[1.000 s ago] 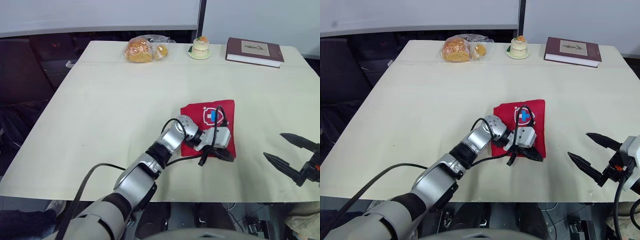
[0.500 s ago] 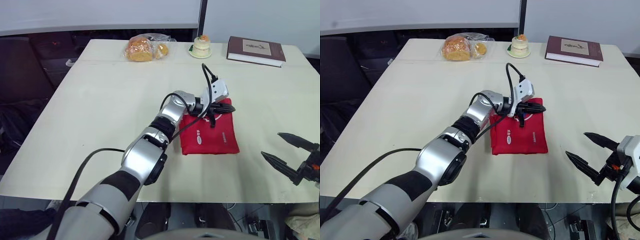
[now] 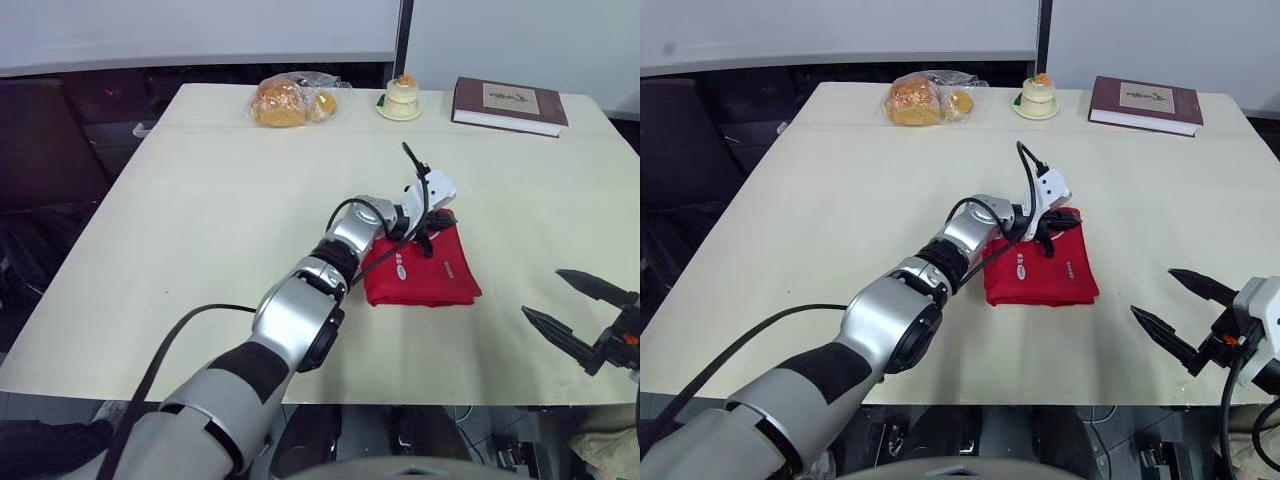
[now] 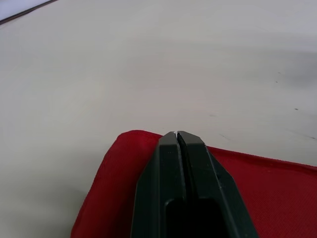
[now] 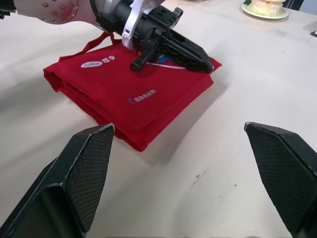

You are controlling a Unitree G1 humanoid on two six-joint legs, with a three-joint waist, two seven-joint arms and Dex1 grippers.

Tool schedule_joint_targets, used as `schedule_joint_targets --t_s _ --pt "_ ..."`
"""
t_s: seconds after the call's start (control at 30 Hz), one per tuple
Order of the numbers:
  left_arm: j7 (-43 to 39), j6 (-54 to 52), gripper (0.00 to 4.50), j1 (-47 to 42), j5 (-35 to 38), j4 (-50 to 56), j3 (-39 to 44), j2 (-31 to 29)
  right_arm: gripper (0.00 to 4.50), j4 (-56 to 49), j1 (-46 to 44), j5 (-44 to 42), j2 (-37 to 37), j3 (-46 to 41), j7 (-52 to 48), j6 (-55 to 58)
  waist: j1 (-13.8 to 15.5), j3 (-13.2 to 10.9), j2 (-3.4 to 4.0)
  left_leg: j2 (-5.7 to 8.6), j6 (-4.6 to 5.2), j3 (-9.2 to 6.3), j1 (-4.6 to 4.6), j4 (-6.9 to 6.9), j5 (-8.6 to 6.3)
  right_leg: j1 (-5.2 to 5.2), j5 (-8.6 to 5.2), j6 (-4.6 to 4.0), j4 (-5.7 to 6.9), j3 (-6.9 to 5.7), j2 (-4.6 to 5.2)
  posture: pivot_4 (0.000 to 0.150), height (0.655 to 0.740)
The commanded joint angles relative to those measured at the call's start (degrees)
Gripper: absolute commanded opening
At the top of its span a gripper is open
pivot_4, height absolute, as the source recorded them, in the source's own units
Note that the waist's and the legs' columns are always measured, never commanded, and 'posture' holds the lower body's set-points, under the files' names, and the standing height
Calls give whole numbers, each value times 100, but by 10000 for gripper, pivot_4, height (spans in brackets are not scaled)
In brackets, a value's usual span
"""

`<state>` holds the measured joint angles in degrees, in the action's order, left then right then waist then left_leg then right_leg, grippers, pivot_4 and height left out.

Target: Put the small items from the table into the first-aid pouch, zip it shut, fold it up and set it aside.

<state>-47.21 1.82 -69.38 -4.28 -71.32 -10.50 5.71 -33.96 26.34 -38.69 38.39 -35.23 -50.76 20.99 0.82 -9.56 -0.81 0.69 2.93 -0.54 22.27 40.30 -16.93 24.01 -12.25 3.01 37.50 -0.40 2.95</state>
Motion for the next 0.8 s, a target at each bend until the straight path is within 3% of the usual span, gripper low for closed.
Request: schedule_joint_targets --t_s 0.03,0.1,0.2,0.33,0.43,0.53,0.63,0.7,0.73,0.8 --pt "62 104 761 299 -58 -216 95 1 45000 -193 -19 -51 20 -61 37 -81 -1 0 0 0 1 0 -11 -3 -1 -11 -1 1 -4 -1 0 1500 7289" --pt "-331 415 761 214 424 21 541 75 45000 -142 -66 10 68 24 60 -38 -1 -1 0 -4 2 2 -26 -10 -3 -27 -3 4 -13 0 1 1500 7289" --pt "-741 710 761 217 586 273 697 10 45000 -41 -156 201 126 185 144 -18 3 -5 1 -4 2 2 -22 -10 -3 -24 -2 3 -15 -1 1 1500 7289" --pt "-1361 491 761 318 988 848 951 -218 45000 80 -353 521 192 432 416 83 4 -6 3 -1 3 3 -11 -9 -3 -19 12 -19 -22 -1 3 1500 7289" --pt "-2347 -495 761 863 1525 2415 1040 -1000 45000 39 -795 167 222 576 743 596 -56 -11 5 -4 3 11 -5 -10 -3 -7 13 -20 -21 6 2 1500 7289" --pt "-2590 -1175 761 1306 1731 3509 1019 -1657 45000 68 -1149 68 276 799 1024 1059 -144 -12 9 -21 2 15 -15 -14 -3 -6 13 -24 -11 11 -6 1500 7289" --pt "-2670 -1703 8540 1573 1919 4244 1081 -2237 45000 107 -1482 -84 288 1039 1187 1436 -113 -14 12 -21 1 -4 -11 -15 -2 -6 12 -26 -8 -3 -5 1500 7289" --pt "-2881 -2025 15477 1768 2062 4722 1121 -2755 45000 226 -1820 -278 241 1219 1342 1778 -57 -17 11 -18 1 -6 -7 -15 -2 -5 13 -26 -9 -4 0 1500 7289" --pt "-2931 -2155 22414 1848 2127 4911 1116 -2917 45000 270 -1925 -339 231 1263 1395 1898 -44 -18 13 -13 1 -4 -5 -12 -2 -6 13 -24 -17 -3 3 1500 7289" --pt "-3225 -2507 27804 2168 2329 5550 1201 -3508 45000 583 -2283 -378 227 1497 1461 2161 -19 -21 8 -6 2 -3 -4 -12 -2 -7 13 -24 -19 -2 8 1500 7289"
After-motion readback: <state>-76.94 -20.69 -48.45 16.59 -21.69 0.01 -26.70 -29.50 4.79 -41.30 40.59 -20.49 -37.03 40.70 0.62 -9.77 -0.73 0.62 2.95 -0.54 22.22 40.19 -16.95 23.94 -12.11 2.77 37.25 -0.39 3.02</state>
